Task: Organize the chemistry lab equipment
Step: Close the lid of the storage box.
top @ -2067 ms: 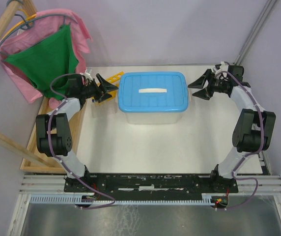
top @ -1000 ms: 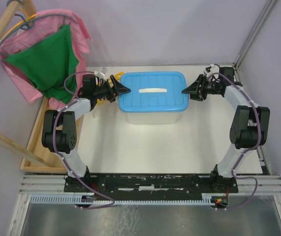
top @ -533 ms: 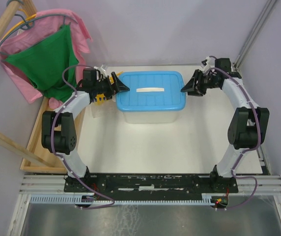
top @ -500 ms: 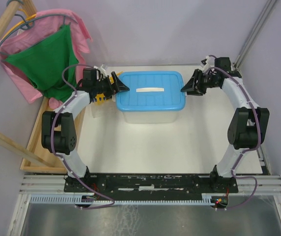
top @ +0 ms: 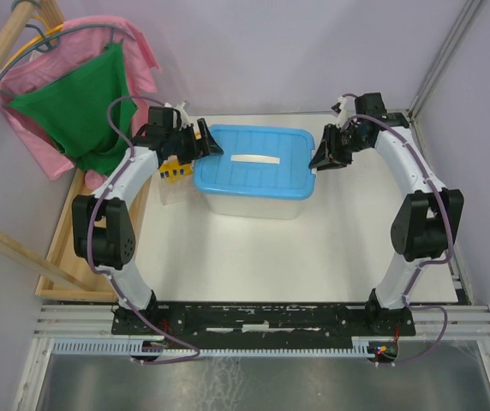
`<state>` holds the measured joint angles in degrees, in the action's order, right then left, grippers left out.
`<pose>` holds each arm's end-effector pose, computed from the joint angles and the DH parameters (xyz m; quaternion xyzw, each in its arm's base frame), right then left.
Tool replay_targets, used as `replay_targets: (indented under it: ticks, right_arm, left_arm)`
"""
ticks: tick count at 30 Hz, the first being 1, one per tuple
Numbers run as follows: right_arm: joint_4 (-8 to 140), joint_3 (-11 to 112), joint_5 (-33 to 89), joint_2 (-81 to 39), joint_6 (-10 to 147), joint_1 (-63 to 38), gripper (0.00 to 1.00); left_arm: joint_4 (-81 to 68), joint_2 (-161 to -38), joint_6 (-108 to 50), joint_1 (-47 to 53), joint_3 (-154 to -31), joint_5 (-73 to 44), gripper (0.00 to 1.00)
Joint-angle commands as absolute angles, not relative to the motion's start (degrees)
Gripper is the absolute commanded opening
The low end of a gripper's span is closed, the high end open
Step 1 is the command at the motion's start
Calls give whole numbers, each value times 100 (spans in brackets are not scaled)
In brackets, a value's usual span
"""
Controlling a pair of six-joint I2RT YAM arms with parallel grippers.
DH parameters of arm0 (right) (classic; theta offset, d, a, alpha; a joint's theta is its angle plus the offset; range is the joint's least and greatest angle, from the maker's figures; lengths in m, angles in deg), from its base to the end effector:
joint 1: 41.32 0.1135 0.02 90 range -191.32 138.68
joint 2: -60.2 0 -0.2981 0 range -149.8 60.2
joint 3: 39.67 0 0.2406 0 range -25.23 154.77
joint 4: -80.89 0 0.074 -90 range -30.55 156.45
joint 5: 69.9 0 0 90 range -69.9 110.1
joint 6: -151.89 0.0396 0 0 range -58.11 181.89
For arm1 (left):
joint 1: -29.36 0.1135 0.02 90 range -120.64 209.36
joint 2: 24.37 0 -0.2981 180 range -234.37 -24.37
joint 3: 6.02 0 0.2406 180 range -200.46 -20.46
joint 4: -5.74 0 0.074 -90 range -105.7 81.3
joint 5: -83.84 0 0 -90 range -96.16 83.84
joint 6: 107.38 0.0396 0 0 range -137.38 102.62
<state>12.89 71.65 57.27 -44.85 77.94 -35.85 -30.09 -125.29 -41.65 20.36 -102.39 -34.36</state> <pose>0.3825 0.0607 0.3347 0.0072 0.9224 0.3468 0.1697 0.3914 -0.0809 0.3166 -0.0156 0.8861 -0.3284 0.3266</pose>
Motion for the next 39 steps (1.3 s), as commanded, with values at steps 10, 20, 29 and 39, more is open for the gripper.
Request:
replay_targets:
  ticks: [10,20,29,39]
  right_arm:
    - [802,7859,5239,-4655,7580,-2915,36]
    - [442,8115,4391,-4780,7519,-2443,32]
    - [348,8156,3775,-4806,7511,-2215,26]
    - [34,9391,3714,-4597,7561,-2208,53]
  left_arm:
    - [-4381,-12633,-3448,1429,-10994,-2459,82]
    - [-5158,-12934,-3422,913,-11437,-1170,77]
    - [-5340,-13051,-3479,739,-11496,-756,76]
    - [-5390,-12556,-3659,778,-12104,-27,82]
